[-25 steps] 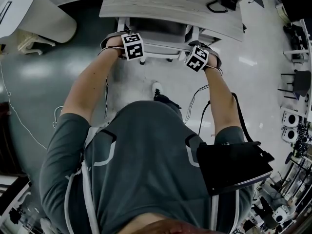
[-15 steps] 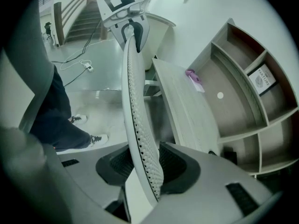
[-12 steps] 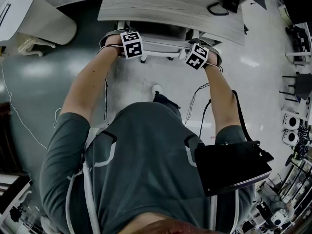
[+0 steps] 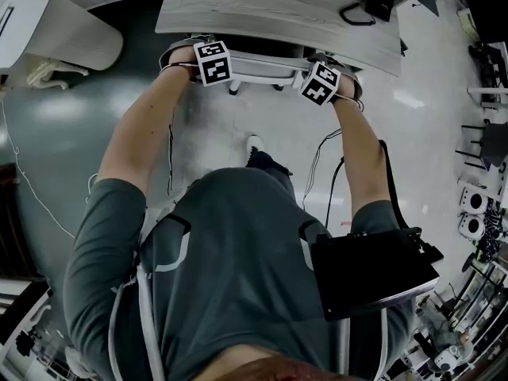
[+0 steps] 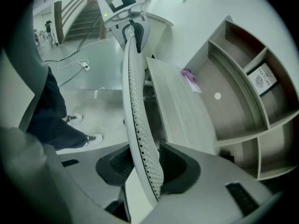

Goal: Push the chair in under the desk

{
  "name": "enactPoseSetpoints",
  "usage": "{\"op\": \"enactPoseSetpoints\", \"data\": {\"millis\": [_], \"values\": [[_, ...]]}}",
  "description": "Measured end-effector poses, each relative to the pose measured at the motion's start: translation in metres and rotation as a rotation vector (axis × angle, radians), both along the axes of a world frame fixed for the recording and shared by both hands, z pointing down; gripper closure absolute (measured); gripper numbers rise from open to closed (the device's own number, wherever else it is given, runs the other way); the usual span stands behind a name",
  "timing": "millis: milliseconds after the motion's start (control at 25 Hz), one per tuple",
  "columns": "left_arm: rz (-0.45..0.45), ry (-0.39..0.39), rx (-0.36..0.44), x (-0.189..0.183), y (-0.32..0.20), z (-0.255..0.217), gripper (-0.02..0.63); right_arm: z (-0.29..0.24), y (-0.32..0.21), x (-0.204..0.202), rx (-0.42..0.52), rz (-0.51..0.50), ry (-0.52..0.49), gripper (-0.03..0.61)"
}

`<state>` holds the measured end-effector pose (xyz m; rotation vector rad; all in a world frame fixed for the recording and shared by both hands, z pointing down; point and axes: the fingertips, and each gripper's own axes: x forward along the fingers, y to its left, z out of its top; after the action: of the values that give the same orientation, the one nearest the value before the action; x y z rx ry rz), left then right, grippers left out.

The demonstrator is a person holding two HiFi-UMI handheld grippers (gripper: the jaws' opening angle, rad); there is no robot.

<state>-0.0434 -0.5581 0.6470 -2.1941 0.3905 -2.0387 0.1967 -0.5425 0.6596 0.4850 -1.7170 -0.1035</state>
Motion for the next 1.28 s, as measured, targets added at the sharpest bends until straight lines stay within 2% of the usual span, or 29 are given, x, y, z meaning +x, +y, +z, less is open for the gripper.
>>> {"op": "enactPoseSetpoints", "data": {"millis": [440,760,960,1120,1280], "values": [[-0.017,-0.023,-0.038,-0.001,-0.009,0.004,0.482,0.002,-0.009,-0.001,-0.025,-0.036,-0.024,0.422],[-0.053,0.02,0.043,0.001,-0.006,-0.003,0.457,-0.001,-0.005,0.0,0.0,-0.008,-0.029,0.408],[-0.153,0.104,0.099,-0.013,-0.003,-0.025,0.442,-0.021,0.002,-0.002,0.042,0.072,-0.102,0.396],[-0.264,0.257,0.127,-0.025,0.006,-0.051,0.442,-0.049,0.016,-0.007,0.091,0.115,-0.153,0.396],[-0.35,0.402,0.146,-0.039,0.029,-0.072,0.442,-0.081,0.038,-0.024,0.134,0.208,-0.264,0.397]]}}
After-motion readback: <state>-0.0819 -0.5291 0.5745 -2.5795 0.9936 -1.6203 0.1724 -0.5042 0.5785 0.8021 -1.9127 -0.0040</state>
